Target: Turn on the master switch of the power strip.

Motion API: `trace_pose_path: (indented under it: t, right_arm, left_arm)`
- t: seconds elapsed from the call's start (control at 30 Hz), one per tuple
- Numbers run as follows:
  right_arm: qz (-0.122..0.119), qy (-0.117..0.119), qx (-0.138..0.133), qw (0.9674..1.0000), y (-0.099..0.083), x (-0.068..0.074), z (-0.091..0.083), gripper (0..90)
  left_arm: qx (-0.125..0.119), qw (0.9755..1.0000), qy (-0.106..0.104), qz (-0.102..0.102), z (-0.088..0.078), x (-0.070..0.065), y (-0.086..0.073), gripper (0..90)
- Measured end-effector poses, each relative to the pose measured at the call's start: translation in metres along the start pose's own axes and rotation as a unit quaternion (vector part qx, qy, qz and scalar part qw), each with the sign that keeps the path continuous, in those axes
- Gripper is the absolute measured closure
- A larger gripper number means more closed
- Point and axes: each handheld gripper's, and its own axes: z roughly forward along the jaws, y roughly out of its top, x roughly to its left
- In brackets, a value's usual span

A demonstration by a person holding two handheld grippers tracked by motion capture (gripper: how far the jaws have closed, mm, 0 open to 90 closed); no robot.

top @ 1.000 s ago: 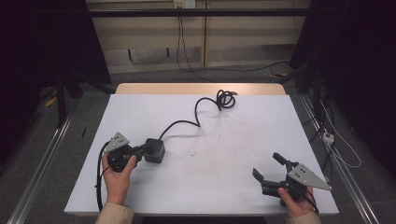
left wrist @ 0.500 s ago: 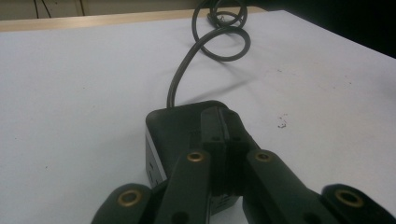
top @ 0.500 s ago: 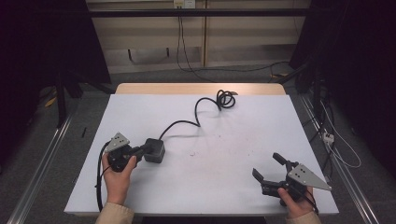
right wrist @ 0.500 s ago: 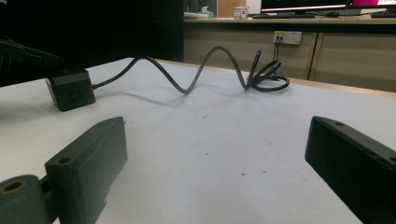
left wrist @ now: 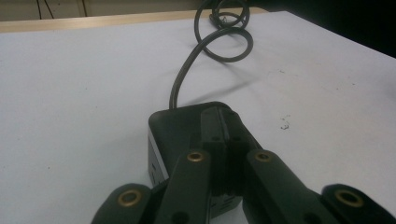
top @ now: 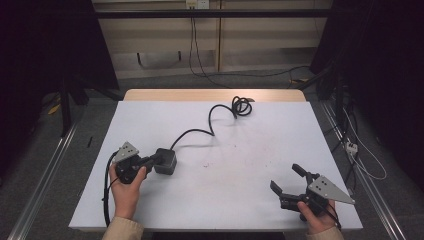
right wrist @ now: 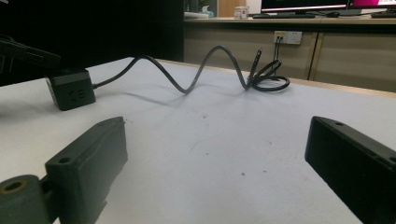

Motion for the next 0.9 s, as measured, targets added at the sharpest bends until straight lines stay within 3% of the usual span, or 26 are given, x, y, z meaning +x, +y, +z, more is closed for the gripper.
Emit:
trace_pose_path:
  t: [0.9]
  right_arm:
    - [0.000,-0.001,0.000,1.0000,0.0002,-0.0003,-0.0008,5.4]
  left_arm:
    - [0.004,1.0000,0.000,0.005,0.0024,-0.0011,-0.0007,90.0]
